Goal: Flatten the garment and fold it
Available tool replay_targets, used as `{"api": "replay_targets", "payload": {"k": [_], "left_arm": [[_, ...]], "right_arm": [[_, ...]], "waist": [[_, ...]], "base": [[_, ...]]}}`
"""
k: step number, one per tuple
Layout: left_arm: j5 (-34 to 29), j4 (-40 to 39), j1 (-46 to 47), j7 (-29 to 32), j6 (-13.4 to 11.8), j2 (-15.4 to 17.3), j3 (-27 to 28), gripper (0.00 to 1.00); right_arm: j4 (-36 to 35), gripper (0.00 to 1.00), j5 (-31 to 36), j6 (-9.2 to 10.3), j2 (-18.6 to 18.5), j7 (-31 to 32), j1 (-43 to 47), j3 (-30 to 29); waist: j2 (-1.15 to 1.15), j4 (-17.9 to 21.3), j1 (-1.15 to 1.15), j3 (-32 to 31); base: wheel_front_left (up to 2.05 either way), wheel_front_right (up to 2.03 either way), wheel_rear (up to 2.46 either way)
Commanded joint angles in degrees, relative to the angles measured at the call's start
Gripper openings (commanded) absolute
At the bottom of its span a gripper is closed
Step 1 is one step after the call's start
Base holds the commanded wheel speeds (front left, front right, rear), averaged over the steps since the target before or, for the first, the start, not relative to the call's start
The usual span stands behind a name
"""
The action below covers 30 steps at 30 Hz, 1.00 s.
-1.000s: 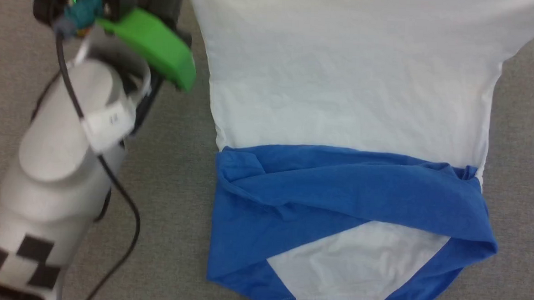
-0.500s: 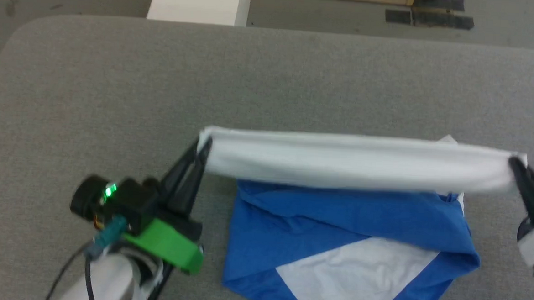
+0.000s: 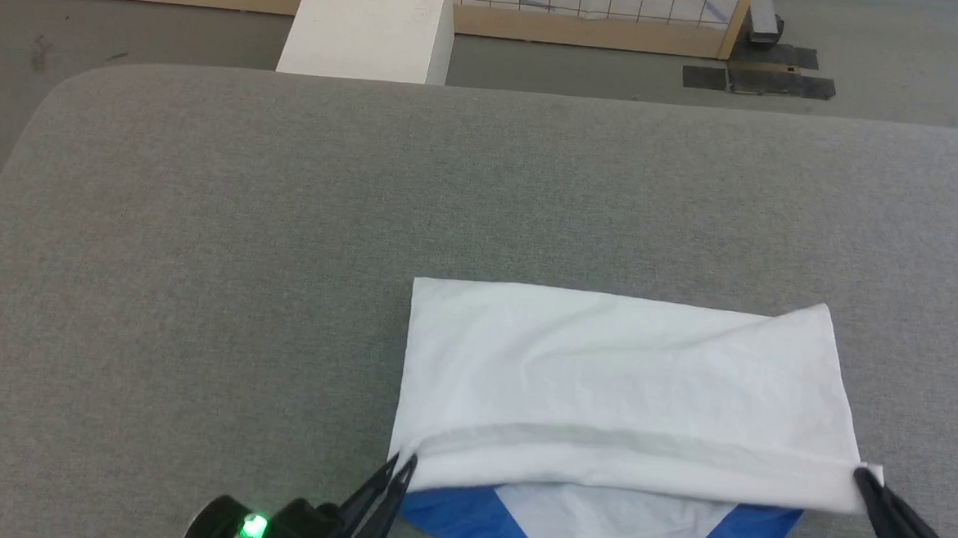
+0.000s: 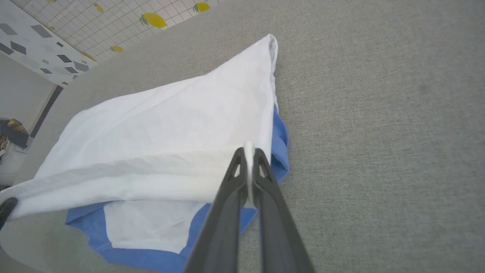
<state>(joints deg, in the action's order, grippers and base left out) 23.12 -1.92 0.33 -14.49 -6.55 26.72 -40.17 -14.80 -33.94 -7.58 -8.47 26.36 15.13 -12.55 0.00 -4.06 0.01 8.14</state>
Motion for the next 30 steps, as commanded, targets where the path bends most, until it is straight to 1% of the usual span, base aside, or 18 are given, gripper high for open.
{"api": "replay_targets", "payload": {"k": [1, 7, 12, 13, 14, 15, 16, 20, 24, 26, 27, 30], "left_arm": [[-0.3, 0.9, -1.1, -0.4, 0.5, -0.3, 0.0, 0.00], [-1.7, 5.9, -2.8, -0.5, 3.0, -0.4, -1.0, 0.00], [-1.5, 8.6, -4.1, -0.5, 3.5, -0.7, -0.8, 0.00], [-0.8, 8.7, -4.4, -0.5, 3.5, -1.1, -0.2, 0.19], [-0.2, 8.4, -4.7, -0.5, 3.3, -1.6, 0.5, 0.40], [0.6, 7.9, -5.0, -0.5, 3.0, -2.2, 1.5, 0.88], [1.2, 7.3, -5.3, -0.5, 2.8, -2.7, 2.5, 1.00], [3.7, 2.9, -6.8, -0.5, 1.9, -4.8, 8.0, 1.00], [6.8, -5.3, -8.9, -0.5, 1.1, -9.4, 18.6, 1.00], [5.5, -9.4, -9.2, -0.5, 0.8, -11.5, 23.4, 1.00], [3.9, -11.6, -9.2, -0.5, 0.5, -12.5, 25.4, 1.00], [-0.8, -16.5, -8.5, -0.5, 0.0, -15.2, 28.9, 1.00]], "right_arm": [[0.0, 0.00, -0.2, 0.09, 0.0, -0.5, 1.0, 0.5], [1.8, 0.00, 0.4, 0.09, -0.8, -1.9, 4.6, 2.3], [3.0, 0.00, 0.2, 0.09, -2.3, -2.2, 6.4, 4.2], [3.2, 0.05, 0.0, 0.09, -2.5, -1.9, 6.8, 4.5], [3.1, 0.40, -0.1, 0.09, -2.7, -1.9, 7.0, 4.6], [2.9, 1.00, -0.4, 0.09, -2.8, -2.0, 7.1, 4.5], [2.6, 1.00, -0.6, 0.09, -2.9, -2.0, 7.1, 4.3], [0.1, 1.00, -1.7, 0.09, -3.4, -1.6, 6.9, 2.9], [-3.6, 1.00, -2.7, 0.09, -4.0, -0.8, 5.2, 0.1], [-4.5, 1.00, -1.9, 0.09, -4.0, -0.6, 3.4, -1.9], [-4.5, 1.00, -1.0, 0.09, -4.0, -0.3, 2.3, -2.7], [-3.3, 1.00, 1.7, 0.09, -4.3, 1.1, -0.6, -3.5]], "waist": [[0.00, 0.0, -0.01, 0.0], [0.00, 0.1, -0.01, -0.3], [0.00, 0.0, -0.01, -0.9], [0.00, 0.0, -0.01, -1.0], [0.00, -0.1, -0.01, -1.2], [0.00, -0.1, -0.01, -1.3], [0.00, 0.0, -0.01, -1.4], [0.00, 0.0, -0.01, -1.8], [0.00, 0.2, -0.01, -1.8], [0.00, 0.2, -0.01, -1.6], [0.00, 0.3, -0.01, -1.4], [0.00, 0.1, -0.01, -0.6]], "base": [[0.00, 0.00, 0.00], [0.00, 0.00, 0.00], [0.00, 0.00, 0.00], [0.00, 0.00, 0.00], [0.00, 0.00, 0.00], [0.00, 0.00, 0.00], [0.00, 0.00, 0.00], [0.00, 0.00, 0.00], [0.00, 0.00, 0.00], [0.00, 0.00, 0.00], [0.00, 0.00, 0.00], [0.00, 0.00, 0.00]]}}
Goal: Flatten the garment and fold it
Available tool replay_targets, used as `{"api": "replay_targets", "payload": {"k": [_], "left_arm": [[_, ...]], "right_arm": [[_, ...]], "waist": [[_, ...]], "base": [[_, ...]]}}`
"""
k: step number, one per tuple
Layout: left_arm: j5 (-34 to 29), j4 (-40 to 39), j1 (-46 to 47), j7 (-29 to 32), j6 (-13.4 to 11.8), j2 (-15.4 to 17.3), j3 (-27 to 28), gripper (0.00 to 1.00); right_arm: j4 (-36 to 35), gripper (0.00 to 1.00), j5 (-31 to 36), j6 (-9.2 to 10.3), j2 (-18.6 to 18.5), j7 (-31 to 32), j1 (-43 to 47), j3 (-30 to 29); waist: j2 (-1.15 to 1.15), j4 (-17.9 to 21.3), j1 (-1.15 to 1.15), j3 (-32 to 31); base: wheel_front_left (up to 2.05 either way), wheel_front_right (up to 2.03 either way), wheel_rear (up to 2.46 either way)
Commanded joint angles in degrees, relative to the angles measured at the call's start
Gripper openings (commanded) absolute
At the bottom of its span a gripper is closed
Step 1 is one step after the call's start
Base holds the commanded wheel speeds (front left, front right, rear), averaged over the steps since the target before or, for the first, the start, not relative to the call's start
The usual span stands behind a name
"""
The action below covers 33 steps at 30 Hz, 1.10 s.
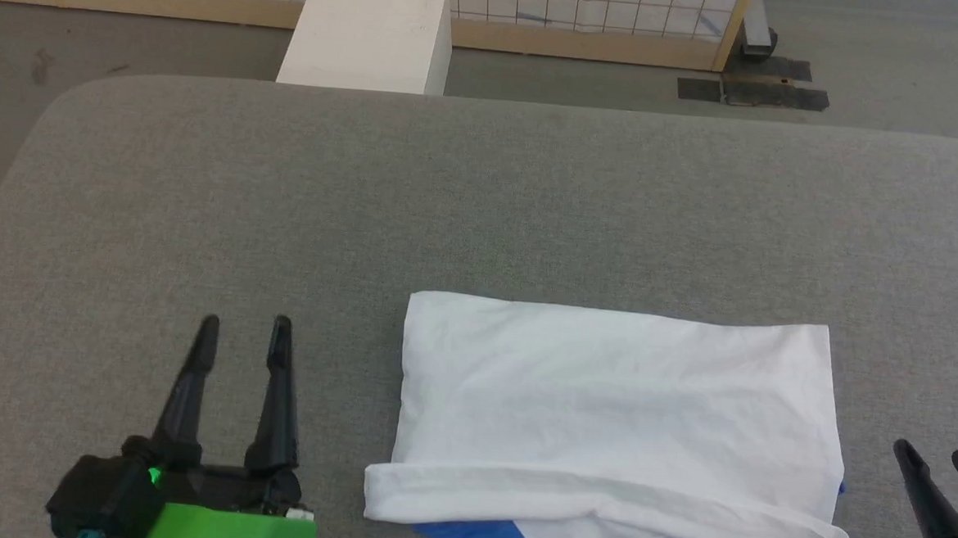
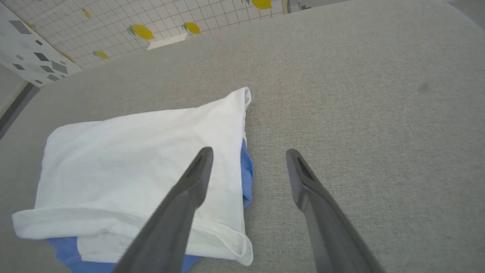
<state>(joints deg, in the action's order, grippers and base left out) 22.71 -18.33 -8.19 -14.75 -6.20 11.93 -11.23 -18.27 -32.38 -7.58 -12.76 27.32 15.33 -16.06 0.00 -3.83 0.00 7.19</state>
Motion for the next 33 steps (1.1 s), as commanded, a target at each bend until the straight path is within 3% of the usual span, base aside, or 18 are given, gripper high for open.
{"api": "replay_targets", "payload": {"k": [1, 8, 22, 25, 33], "left_arm": [[-2.5, -1.5, 0.4, -0.2, -0.6, -1.1, 0.9, 1.00], [-11.8, -4.1, 2.0, -0.2, -0.4, -3.6, 0.6, 1.00], [-14.6, -1.0, 3.6, -0.2, 1.7, -6.5, -2.0, 1.00], [-14.6, -0.3, 3.8, -0.2, 2.2, -6.8, -2.1, 1.00], [-14.2, 1.5, 3.5, -0.2, 3.3, -6.8, -1.4, 1.00]], "right_arm": [[1.1, 1.00, 1.2, 0.09, 0.0, 0.9, -1.9, 0.0], [8.1, 1.00, 4.3, 0.09, -1.4, 4.1, -7.7, 3.9], [19.7, 1.00, 2.2, 0.09, -4.6, 2.8, -13.1, 10.7], [22.0, 0.00, 1.8, 0.09, -4.5, 3.7, -13.5, 11.3], [25.1, 0.00, 2.0, 0.09, -3.0, 1.5, -15.4, 7.4]], "waist": [[0.00, -0.2, 0.00, 0.9], [0.00, -2.1, 0.00, 5.0], [0.00, -5.6, 0.00, 9.1], [0.00, -5.8, 0.00, 8.7], [0.00, -4.3, 0.00, 5.1]], "base": [[0.00, 0.00, 0.00], [0.00, 0.00, 0.00], [0.00, 0.00, 0.00], [0.00, 0.00, 0.00], [0.00, 0.00, 0.00]]}}
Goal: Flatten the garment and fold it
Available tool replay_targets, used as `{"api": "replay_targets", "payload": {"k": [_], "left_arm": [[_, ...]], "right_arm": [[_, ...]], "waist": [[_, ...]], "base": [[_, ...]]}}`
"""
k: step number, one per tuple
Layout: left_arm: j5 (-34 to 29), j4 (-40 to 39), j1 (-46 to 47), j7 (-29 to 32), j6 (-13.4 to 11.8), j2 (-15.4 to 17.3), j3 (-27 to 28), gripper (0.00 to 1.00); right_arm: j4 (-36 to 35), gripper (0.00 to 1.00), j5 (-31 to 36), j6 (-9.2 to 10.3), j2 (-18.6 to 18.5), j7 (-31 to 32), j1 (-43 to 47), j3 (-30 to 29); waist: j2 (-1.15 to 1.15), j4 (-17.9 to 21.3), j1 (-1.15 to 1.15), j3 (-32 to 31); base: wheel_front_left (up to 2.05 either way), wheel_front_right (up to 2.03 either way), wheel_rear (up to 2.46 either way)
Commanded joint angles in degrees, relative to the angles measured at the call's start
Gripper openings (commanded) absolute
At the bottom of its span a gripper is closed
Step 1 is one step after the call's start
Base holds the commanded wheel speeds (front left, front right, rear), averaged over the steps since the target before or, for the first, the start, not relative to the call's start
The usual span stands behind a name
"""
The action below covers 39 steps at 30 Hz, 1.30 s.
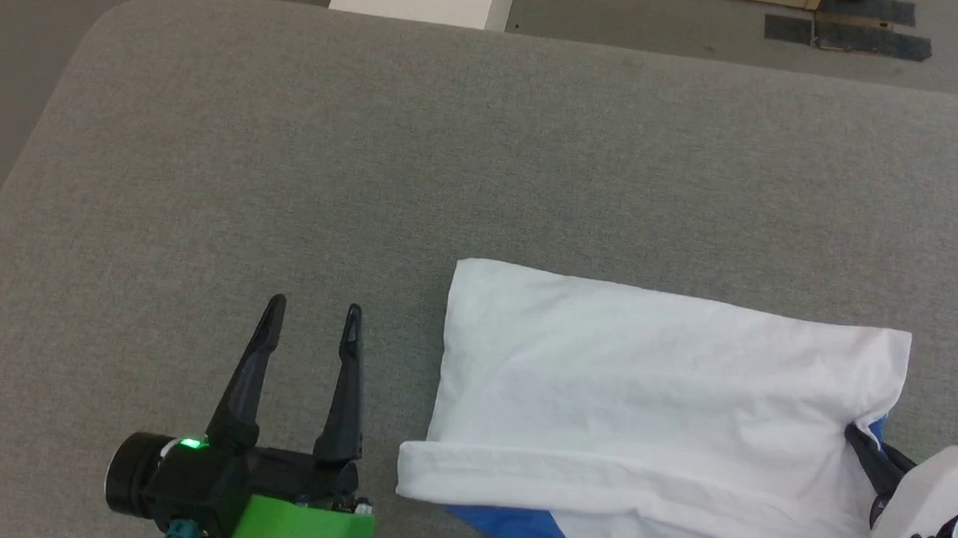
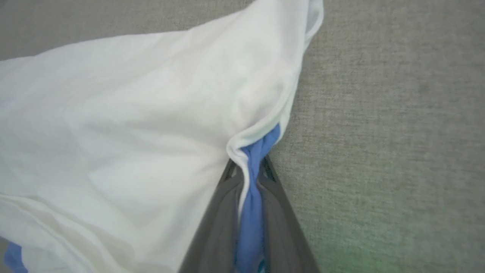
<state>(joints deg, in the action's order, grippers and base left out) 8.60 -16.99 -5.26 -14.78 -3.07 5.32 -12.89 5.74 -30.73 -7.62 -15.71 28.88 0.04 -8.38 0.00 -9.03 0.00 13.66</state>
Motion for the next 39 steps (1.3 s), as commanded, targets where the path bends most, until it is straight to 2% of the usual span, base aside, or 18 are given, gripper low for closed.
{"api": "replay_targets", "payload": {"k": [1, 8, 13, 17, 22, 27, 33, 39], "left_arm": [[0.1, 0.3, 0.3, -0.2, 0.3, -0.1, 0.4, 1.00], [1.1, 1.3, -1.3, -0.2, 1.0, -0.3, 0.8, 1.00], [1.7, 1.8, -1.5, -0.2, 1.3, -0.7, 0.8, 1.00], [2.3, 2.0, -1.5, -0.2, 1.4, -1.1, 0.7, 1.00], [2.8, 2.4, -1.6, -0.2, 1.5, -1.6, 0.3, 1.00], [3.0, 2.6, -1.0, -0.2, 1.8, -1.9, -0.1, 1.00], [2.7, 2.6, 0.4, -0.2, 1.8, -2.2, -0.9, 1.00], [2.7, 2.9, 2.4, -0.2, 1.5, -2.3, -2.4, 1.00]], "right_arm": [[1.3, 0.00, 0.8, 0.13, -0.1, -0.3, -0.3, -1.5], [2.7, 0.00, 4.0, 0.13, -3.7, 0.7, -0.1, -11.0], [-0.1, 0.00, 5.4, 0.13, -5.6, 3.2, -0.5, -13.2], [-5.1, 0.00, 3.7, 0.13, -5.5, 6.9, -1.3, -10.2], [-12.3, 0.00, 1.1, 0.13, -3.9, 13.2, -2.3, -3.6], [-16.3, 0.00, 0.3, 0.13, -1.4, 17.7, -4.4, 3.3], [-15.7, 0.00, 0.8, 0.13, -0.2, 19.1, -9.7, 10.8], [-10.4, 0.00, 2.6, 0.13, 0.1, 18.0, -15.1, 16.7]], "waist": [[0.00, 1.4, 0.00, -2.1], [0.00, 3.6, 0.00, -5.6], [0.00, 4.3, 0.00, -6.6], [0.00, 4.4, 0.00, -6.8], [0.00, 4.0, 0.00, -6.8], [0.00, 3.0, 0.00, -5.7], [0.00, 1.2, 0.00, -2.7], [0.00, -0.6, 0.00, 0.6]], "base": [[0.00, 0.00, 0.00], [0.00, 0.00, 0.00], [0.00, 0.00, 0.00], [0.00, 0.00, 0.00], [0.00, 0.00, 0.00], [0.00, 0.00, 0.00], [0.00, 0.00, 0.00], [0.00, 0.00, 0.00]]}}
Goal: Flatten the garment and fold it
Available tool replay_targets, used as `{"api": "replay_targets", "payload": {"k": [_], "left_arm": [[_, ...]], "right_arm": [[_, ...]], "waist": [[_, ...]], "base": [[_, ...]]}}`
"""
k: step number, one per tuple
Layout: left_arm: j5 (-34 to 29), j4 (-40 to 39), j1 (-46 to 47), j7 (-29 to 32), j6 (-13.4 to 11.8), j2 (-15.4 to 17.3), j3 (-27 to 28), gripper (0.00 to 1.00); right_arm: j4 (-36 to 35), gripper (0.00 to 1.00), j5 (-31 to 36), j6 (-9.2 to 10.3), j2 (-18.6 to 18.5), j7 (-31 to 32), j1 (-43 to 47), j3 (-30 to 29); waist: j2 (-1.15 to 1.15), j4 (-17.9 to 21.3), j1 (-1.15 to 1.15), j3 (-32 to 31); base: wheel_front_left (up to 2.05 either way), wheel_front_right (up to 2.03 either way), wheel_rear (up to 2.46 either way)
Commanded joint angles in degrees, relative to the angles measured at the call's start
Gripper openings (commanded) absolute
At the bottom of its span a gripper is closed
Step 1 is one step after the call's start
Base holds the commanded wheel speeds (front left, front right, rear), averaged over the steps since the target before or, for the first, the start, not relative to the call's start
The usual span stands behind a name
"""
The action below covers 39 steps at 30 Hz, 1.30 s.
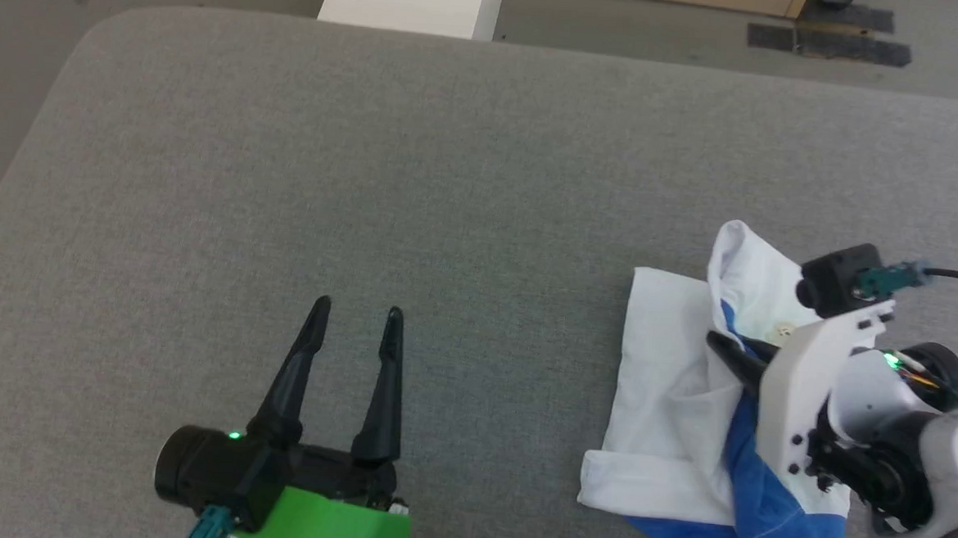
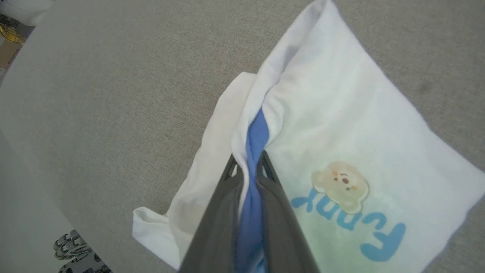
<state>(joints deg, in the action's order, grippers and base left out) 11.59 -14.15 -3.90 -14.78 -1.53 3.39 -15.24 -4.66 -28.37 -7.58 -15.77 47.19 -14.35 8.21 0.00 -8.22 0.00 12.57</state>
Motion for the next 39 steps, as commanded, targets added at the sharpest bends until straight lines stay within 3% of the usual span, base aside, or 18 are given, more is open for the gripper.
{"api": "replay_targets", "payload": {"k": [1, 12, 14, 15, 16, 23, 29, 34, 39], "left_arm": [[-0.3, 0.1, 1.5, -0.2, -0.1, -0.4, -0.4, 1.00], [1.6, 1.6, 3.9, -0.2, -1.3, -0.5, -2.4, 1.00], [1.8, 1.9, 4.0, -0.2, -1.5, -0.5, -2.6, 1.00], [1.9, 2.1, 4.0, -0.2, -1.5, -0.5, -2.6, 1.00], [1.9, 2.2, 3.9, -0.2, -1.5, -0.5, -2.4, 1.00], [1.9, 2.9, 1.7, -0.2, -0.9, -0.5, -1.0, 1.00], [1.9, 2.2, -0.2, -0.2, -0.8, -0.5, -0.7, 1.00], [1.5, 1.2, -0.3, -0.2, -0.5, -0.5, -0.6, 1.00], [0.8, 1.1, 0.4, -0.2, -0.4, -0.5, -0.9, 1.00]], "right_arm": [[1.3, 0.00, 0.6, 0.09, 0.3, -0.7, -1.6, 1.0], [15.5, 0.00, 4.9, 0.09, 3.3, -3.9, -6.6, 7.2], [17.5, 0.46, 5.6, 0.09, 3.7, -4.7, -7.2, 7.8], [18.1, 0.96, 5.5, 0.09, 3.8, -5.0, -7.5, 8.0], [18.6, 1.00, 5.1, 0.09, 4.0, -5.3, -7.7, 8.1], [13.2, 1.00, 0.1, 0.09, 0.2, -6.9, -6.1, 8.3], [3.9, 1.00, -1.0, 0.09, -3.6, -9.4, 1.8, -2.6], [-2.0, 1.00, -0.9, 0.09, -1.3, -9.4, 10.2, -12.2], [-3.1, 1.00, -0.4, 0.09, 2.4, -8.8, 13.2, -14.4]], "waist": [[0.00, -1.7, 0.00, 2.1], [0.00, -3.9, 0.00, 3.1], [0.00, -3.9, 0.00, 2.5], [0.00, -3.8, 0.00, 2.1], [0.00, -3.5, 0.00, 1.6], [0.00, -0.5, 0.00, -2.7], [0.00, 1.4, 0.00, -4.0], [0.00, 2.1, 0.00, -2.5], [0.00, 2.1, 0.00, -0.4]], "base": [[0.00, 0.00, 0.00], [0.00, 0.00, 0.00], [0.00, 0.00, 0.00], [0.00, 0.00, 0.00], [0.00, 0.00, 0.00], [0.00, 0.00, 0.00], [0.00, 0.00, 0.00], [0.00, 0.00, 0.00], [0.00, 0.00, 0.00]]}}
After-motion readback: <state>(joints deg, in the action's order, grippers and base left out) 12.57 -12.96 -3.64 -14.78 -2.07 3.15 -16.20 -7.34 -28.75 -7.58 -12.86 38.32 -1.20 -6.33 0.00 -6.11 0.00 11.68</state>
